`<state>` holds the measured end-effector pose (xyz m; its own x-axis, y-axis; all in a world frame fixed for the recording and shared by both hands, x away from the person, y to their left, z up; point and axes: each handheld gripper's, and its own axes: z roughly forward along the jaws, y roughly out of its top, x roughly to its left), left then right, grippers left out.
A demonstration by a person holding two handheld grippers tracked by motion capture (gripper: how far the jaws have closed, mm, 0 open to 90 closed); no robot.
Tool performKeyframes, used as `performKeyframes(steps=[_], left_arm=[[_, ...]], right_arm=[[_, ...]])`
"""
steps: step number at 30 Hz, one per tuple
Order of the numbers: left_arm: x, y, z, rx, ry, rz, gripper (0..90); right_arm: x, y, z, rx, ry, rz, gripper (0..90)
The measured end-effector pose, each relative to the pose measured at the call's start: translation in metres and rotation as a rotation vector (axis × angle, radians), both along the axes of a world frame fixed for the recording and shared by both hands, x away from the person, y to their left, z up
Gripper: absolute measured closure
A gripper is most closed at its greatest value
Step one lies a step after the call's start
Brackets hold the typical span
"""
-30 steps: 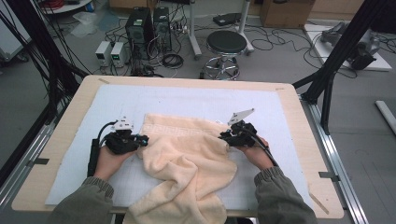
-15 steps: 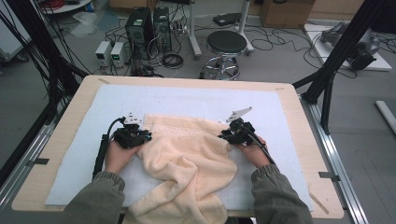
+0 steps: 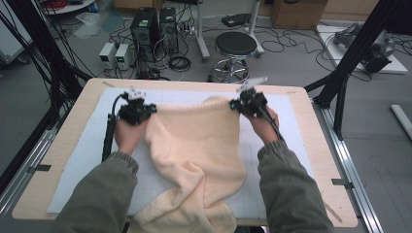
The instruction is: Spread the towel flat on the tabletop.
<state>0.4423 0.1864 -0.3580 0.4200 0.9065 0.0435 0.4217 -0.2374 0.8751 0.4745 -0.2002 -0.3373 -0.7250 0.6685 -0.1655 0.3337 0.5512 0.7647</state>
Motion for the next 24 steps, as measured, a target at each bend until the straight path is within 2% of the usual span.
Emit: performKeyframes(steps=[1,2,4,5,7,8,9,10,11,13,14,17,21,24], left_arm=[[0.005,0.0,0.006,-0.032,-0.012,-0.004,72.6],[0.007,0.0,0.007,-0.041,0.006,-0.027,62.5],[0.006,0.0,0.001,0.005,0.068,-0.068,60.4],[0.005,0.002,-0.004,0.003,0.094,-0.092,58.8],[-0.002,0.004,-0.016,0.018,0.126,-0.107,57.9],[-0.008,0.006,-0.023,0.002,0.134,-0.123,57.9],[-0.013,0.007,-0.026,-0.003,0.143,-0.14,57.9],[-0.018,0.008,-0.029,-0.002,0.151,-0.155,57.9],[-0.023,0.008,-0.03,-0.006,0.148,-0.169,57.6],[-0.036,0.009,-0.029,-0.002,0.157,-0.228,57.1],[-0.044,0.011,-0.027,-0.006,0.132,-0.241,56.2],[-0.068,0.018,-0.023,-0.029,0.098,-0.286,56.0],[-0.102,0.028,-0.021,-0.047,0.051,-0.331,55.6],[-0.126,0.031,-0.024,-0.062,0.024,-0.36,55.6]], right_arm=[[0.008,0.0,0.004,0.002,-0.001,-0.039,61.7],[0.015,-0.002,0.007,0.026,0.043,-0.051,58.8],[0.014,0.002,0.002,0.005,0.075,-0.025,53.6],[0.011,0.006,-0.003,-0.007,0.098,-0.001,51.7],[0.0,0.011,-0.011,-0.025,0.105,0.041,50.4],[-0.002,0.012,-0.014,-0.023,0.129,0.048,46.6],[-0.006,0.013,-0.018,-0.014,0.194,0.058,43.9],[-0.009,0.014,-0.019,-0.021,0.225,0.073,42.8],[-0.015,0.014,-0.019,-0.022,0.224,0.079,43.2],[-0.029,0.012,-0.018,0.002,0.181,0.103,45.1],[-0.037,0.01,-0.017,0.019,0.189,0.114,44.4],[-0.059,0.002,-0.013,0.048,0.18,0.129,44.0],[-0.095,-0.011,-0.012,0.102,0.141,0.144,44.2],[-0.119,-0.014,-0.018,0.097,0.132,0.157,44.2]])
